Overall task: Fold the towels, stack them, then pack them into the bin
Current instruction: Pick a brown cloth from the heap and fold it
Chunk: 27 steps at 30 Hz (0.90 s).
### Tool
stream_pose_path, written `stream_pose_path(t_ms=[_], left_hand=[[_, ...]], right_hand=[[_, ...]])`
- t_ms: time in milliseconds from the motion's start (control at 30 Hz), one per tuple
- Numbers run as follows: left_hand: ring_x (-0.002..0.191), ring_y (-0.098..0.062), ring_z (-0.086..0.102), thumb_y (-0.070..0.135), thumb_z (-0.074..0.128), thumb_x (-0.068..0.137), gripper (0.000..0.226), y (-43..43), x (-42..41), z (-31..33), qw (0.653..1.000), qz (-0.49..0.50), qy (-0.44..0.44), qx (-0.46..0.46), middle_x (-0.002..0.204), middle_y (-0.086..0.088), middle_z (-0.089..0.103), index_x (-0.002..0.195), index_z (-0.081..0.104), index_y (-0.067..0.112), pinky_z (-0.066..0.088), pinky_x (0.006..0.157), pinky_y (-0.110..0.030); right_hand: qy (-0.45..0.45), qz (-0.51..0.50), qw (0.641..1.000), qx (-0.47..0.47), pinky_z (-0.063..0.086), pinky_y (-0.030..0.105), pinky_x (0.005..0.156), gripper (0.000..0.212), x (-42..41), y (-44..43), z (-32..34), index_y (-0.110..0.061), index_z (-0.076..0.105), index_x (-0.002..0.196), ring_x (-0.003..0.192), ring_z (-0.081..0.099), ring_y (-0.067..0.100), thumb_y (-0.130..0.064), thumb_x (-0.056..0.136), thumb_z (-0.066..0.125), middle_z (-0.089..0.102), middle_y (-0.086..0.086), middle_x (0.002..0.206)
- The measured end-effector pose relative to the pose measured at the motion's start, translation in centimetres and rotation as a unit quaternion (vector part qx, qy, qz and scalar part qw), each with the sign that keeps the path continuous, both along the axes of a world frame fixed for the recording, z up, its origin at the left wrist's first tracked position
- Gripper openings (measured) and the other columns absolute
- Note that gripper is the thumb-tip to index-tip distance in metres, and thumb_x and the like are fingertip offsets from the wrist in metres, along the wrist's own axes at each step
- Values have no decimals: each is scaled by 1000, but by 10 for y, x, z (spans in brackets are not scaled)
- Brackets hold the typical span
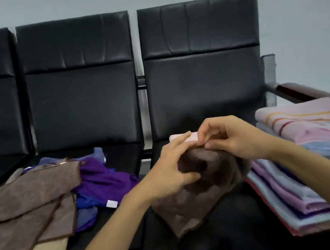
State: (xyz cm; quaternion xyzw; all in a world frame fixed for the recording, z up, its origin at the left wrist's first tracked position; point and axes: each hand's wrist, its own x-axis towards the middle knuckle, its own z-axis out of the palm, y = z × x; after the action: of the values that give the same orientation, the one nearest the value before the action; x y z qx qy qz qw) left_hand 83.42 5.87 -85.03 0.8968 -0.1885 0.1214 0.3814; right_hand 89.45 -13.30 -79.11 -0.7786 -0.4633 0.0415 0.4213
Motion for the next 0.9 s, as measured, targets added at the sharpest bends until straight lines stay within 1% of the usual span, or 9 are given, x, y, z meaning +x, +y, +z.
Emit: stream_pose_path(t_ms=[67, 133, 300, 400, 500, 633, 733, 800, 900], left_hand=[[91, 7, 54, 18, 74, 79, 23, -16, 5, -2, 999, -5, 19, 33, 94, 25, 60, 95, 64, 32, 46, 85, -23], [69, 4, 54, 20, 71, 83, 17, -15, 13, -6, 992, 27, 16, 120, 69, 17, 58, 76, 59, 30, 45, 64, -24], [74, -9, 58, 23, 68, 86, 7, 1, 21, -9, 981, 66, 42, 176, 77, 10, 62, 91, 67, 28, 49, 72, -32], [78, -9, 56, 21, 65, 87, 8, 10, 18, -6, 979, 96, 7, 180, 83, 8, 58, 93, 70, 24, 46, 75, -29], [79, -6, 55, 27, 63, 90, 4, 23, 13, -3, 974, 136, -4, 180, 84, 10, 55, 86, 64, 27, 43, 73, -25], [57, -17, 61, 31, 60, 91, 21, 33, 3, 0, 979, 203, 6, 25, 57, -2, 62, 80, 62, 13, 48, 65, -28], [31, -20, 52, 33, 56, 94, 26, 37, 0, -3, 966, 235, 18, -101, 40, -3, 54, 78, 54, 12, 40, 38, -22], [37, -26, 60, 33, 53, 96, 27, 35, 3, -3, 942, 231, 34, -241, 52, -7, 59, 81, 50, 11, 42, 34, -23], [63, -33, 71, 31, 49, 98, 23, 27, 10, -3, 911, 232, 54, -337, 78, -19, 65, 85, 46, 12, 57, 51, -33]], right_hand=[[-7, -30, 999, 24, 50, 21, 78, 28, 1, -24, -10, -18, 62, 87, 81, 67, 9, 10, 82, 64, 71, 3, 85], [7, -54, 998, 35, 51, 23, 82, 28, 0, -44, -18, -19, 63, 92, 87, 68, 9, 4, 78, 72, 72, 2, 90], [-75, -106, 974, -188, 43, 13, 89, 69, 6, -75, -29, -26, 58, 124, 102, 59, -1, -23, 61, 88, 64, -14, 111], [-160, -124, 931, -304, 44, 23, 81, 60, 7, -79, -40, -28, 61, 119, 97, 59, 10, -24, 63, 84, 64, -11, 104], [-181, -162, 916, -319, 51, 38, 77, 51, 5, -77, -48, -32, 61, 112, 95, 60, 16, -31, 64, 79, 65, -8, 100], [-151, -176, 938, -258, 45, 25, 64, 29, 2, -72, -44, -30, 63, 89, 72, 55, 8, -31, 66, 82, 56, -16, 72], [-148, -213, 939, -225, 35, 22, 57, 28, 0, -66, -43, -34, 52, 64, 63, 51, 6, -37, 69, 79, 49, -17, 57], [-143, -257, 937, -190, 41, 29, 59, 29, 2, -63, -47, -32, 51, 61, 65, 55, 12, -42, 70, 77, 53, -12, 59], [-160, -315, 928, -118, 43, 33, 63, 25, 9, -54, -56, -25, 55, 64, 71, 60, 21, -35, 73, 76, 59, -5, 64]])
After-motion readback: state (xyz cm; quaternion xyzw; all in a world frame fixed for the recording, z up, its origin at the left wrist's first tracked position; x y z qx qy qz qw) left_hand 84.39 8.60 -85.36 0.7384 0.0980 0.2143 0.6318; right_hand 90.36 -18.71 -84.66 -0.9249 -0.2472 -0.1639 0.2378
